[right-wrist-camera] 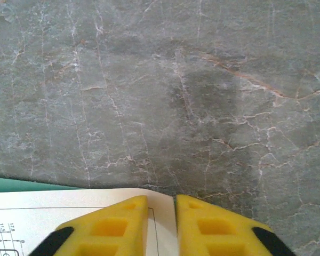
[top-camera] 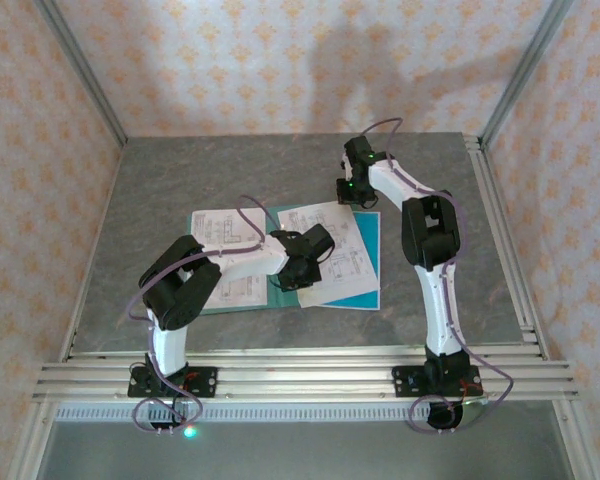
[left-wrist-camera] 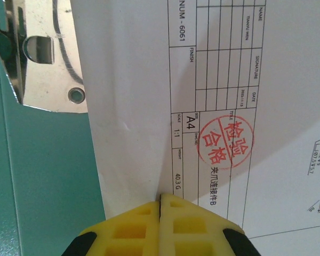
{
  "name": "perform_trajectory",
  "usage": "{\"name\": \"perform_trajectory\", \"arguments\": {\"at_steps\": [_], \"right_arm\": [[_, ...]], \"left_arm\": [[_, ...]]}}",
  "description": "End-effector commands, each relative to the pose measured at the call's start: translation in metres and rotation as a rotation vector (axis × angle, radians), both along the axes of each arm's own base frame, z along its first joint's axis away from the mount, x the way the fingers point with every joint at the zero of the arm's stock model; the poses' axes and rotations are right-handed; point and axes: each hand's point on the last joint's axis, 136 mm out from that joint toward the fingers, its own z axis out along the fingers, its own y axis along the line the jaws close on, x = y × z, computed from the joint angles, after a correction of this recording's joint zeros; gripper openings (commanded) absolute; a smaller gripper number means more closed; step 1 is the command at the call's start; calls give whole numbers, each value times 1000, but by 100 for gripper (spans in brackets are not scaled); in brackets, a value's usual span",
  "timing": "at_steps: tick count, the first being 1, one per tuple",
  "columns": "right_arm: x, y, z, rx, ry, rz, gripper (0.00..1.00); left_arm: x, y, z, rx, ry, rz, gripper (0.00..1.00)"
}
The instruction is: Put the files into the folder
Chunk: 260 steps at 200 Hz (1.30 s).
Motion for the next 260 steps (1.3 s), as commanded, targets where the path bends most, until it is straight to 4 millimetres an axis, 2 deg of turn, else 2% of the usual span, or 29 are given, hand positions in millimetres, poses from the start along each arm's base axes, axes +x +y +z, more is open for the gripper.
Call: {"name": "perform_trajectory", "arguments": {"at_steps": [1, 48, 89, 94, 104, 125, 165, 224, 260], "right_arm": [[-5, -4, 20, -5, -18, -10, 17], [-8, -5, 45, 11, -67, -25, 0], [-15, -15, 62, -2, -102, -71, 0], [-16, -17, 63, -6, -105, -79, 0], [-20, -20, 65, -14, -107, -93, 0], [-26, -33, 67, -32, -116, -131, 0], [-36, -59, 68, -36, -114, -196, 0], [-57, -72, 85, -19, -136, -223, 0], [-67, -82, 81, -25, -124, -255, 0]], "left_arm": [[-7, 13, -19, 60, 36, 22, 0], [-6, 13, -18, 62, 31, 22, 0], [-2, 15, -4, 76, 4, 20, 0], [0, 14, 7, 63, -19, 21, 0], [1, 14, 17, 58, -37, 17, 2], [2, 17, 33, 55, -63, 18, 7], [-3, 32, 51, 64, -95, 30, 8], [-12, 45, 44, 78, -90, 52, 8], [-12, 52, 43, 88, -91, 61, 8]]}}
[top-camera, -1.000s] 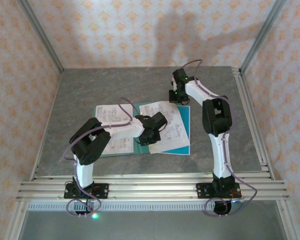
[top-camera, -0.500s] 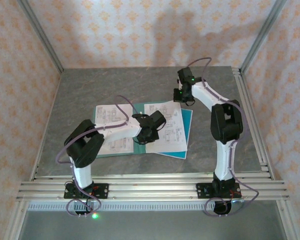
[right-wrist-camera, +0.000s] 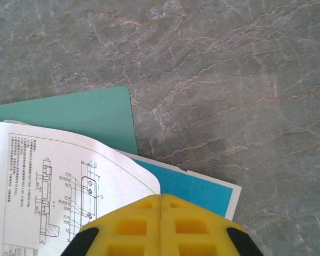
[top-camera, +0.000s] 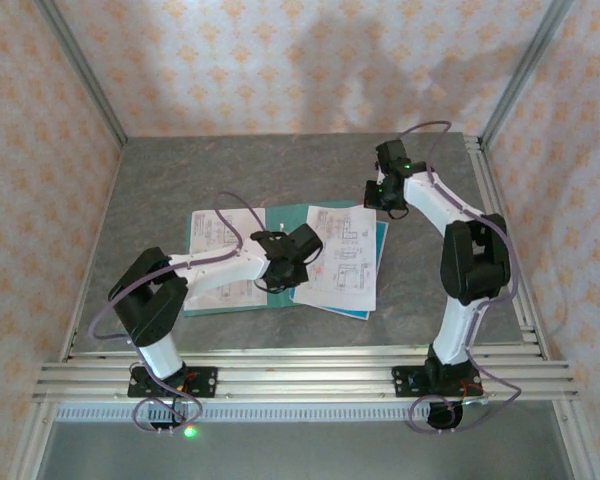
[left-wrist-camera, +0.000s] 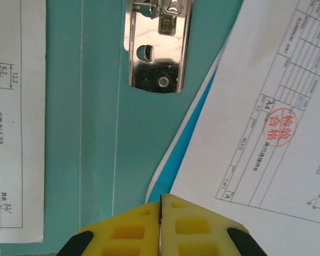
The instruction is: Put the files into the folder
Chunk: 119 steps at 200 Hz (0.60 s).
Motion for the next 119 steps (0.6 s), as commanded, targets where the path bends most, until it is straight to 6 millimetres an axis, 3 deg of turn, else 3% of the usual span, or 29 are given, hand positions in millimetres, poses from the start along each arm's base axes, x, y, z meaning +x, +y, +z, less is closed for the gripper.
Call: {"name": "perform_trajectory", "arguments": {"at_steps": [1, 37, 71, 119], "right_arm": [[-2, -11, 6, -17, -25, -51, 0], [-6, -26, 1, 10, -34, -149, 0], [-11, -34, -9, 35, -21, -192, 0], [-15, -35, -17, 33, -8, -189, 0]], "left_arm": [[2, 16, 5, 41, -24, 41, 8], [3, 17, -8, 52, 0, 36, 1], [1, 14, -23, 46, 27, 35, 0], [-2, 19, -31, 62, 31, 38, 12]]}}
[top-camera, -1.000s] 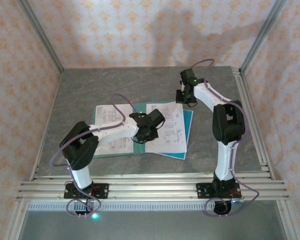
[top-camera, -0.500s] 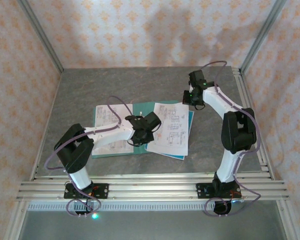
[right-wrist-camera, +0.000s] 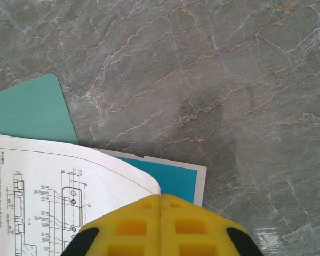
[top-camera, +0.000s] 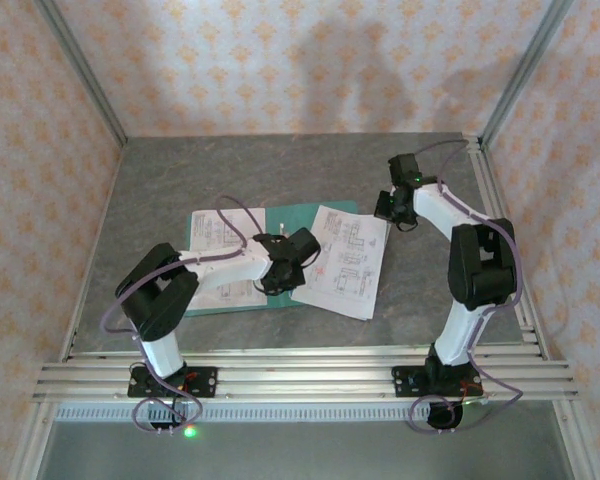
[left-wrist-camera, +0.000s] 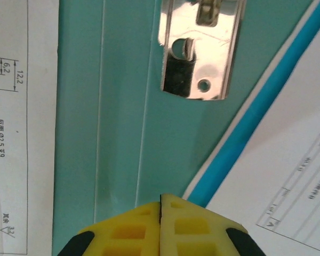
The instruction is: Put the files into the folder
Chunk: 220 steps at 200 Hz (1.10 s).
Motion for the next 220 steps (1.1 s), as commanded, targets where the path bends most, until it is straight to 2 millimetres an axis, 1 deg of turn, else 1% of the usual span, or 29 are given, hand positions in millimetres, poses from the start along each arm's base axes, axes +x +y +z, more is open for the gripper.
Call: {"name": "perform_trajectory", "arguments": {"at_steps": [1, 10, 31, 44, 58, 77, 89, 109, 141, 160, 193, 220], "right_arm": [[4, -3, 11, -2, -47, -22, 0], [4, -4, 10, -3, -46, -28, 0], [3, -8, 8, -6, -44, -44, 0], [3, -8, 10, 5, -55, -51, 0], [2, -7, 11, 12, -55, -52, 0], [2, -9, 10, 6, -52, -59, 0], [1, -10, 9, 1, -49, -63, 0], [-1, -11, 7, 0, -46, -62, 0], [-3, -13, 6, -9, -41, -65, 0], [-4, -14, 5, -8, -42, -74, 0], [-4, -14, 5, -5, -42, -73, 0], [-5, -15, 3, -9, -37, -68, 0]], "left_arm": [[0, 8, -4, 22, -10, 21, 12], [0, 8, -4, 18, -15, 23, 14], [0, 10, 1, 2, -37, 32, 16], [0, 11, 4, -17, -54, 37, 21], [0, 6, 6, -57, -66, 34, 25], [1, 1, 6, -103, -77, 30, 28], [1, -3, 7, -133, -82, 29, 28], [1, -4, 6, -174, -89, 44, 28], [3, -9, 14, -221, -118, 42, 27], [1, -11, 5, -216, -90, 31, 23], [-3, -13, -10, -221, -62, 34, 20], [-5, -4, -14, -170, -56, 45, 18]]}}
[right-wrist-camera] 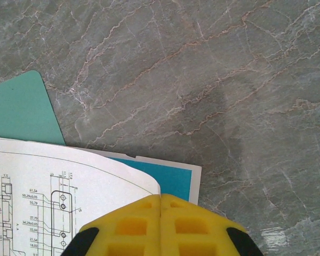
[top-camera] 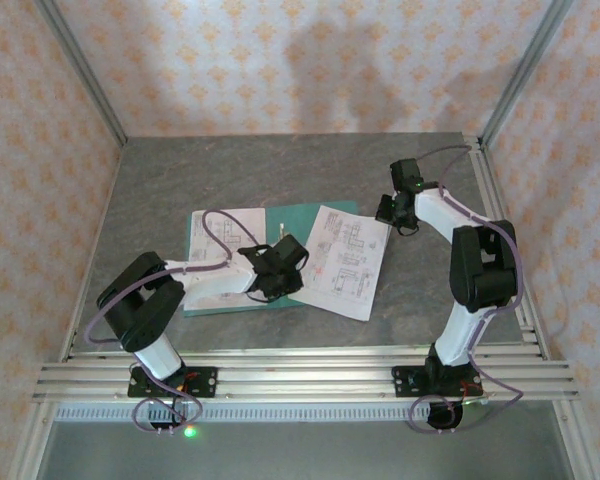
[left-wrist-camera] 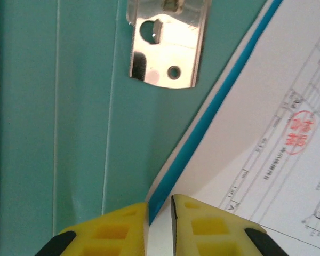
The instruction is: Put the files into the folder
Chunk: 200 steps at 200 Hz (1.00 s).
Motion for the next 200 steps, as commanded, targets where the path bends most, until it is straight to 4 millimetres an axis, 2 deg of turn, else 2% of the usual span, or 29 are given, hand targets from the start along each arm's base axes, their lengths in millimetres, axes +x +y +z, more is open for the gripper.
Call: {"name": "perform_trajectory", "arguments": {"at_steps": [1, 42, 96, 158, 200], "right_arm": [[1, -9, 11, -17, -38, -30, 0], [0, -11, 12, -24, -41, -29, 0], [-1, -10, 13, -23, -43, -17, 0], [-3, -9, 8, -17, -34, -24, 0], [-4, -9, 7, -18, -30, -21, 0]], "left_arm": [[-3, 10, -8, 39, 15, 26, 18], [-4, 19, -2, 66, -4, 37, 19], [-4, 28, 20, 64, -75, 54, 25], [-5, 22, -7, 81, -19, 40, 22], [-1, 15, -12, 61, -22, 35, 21]]}}
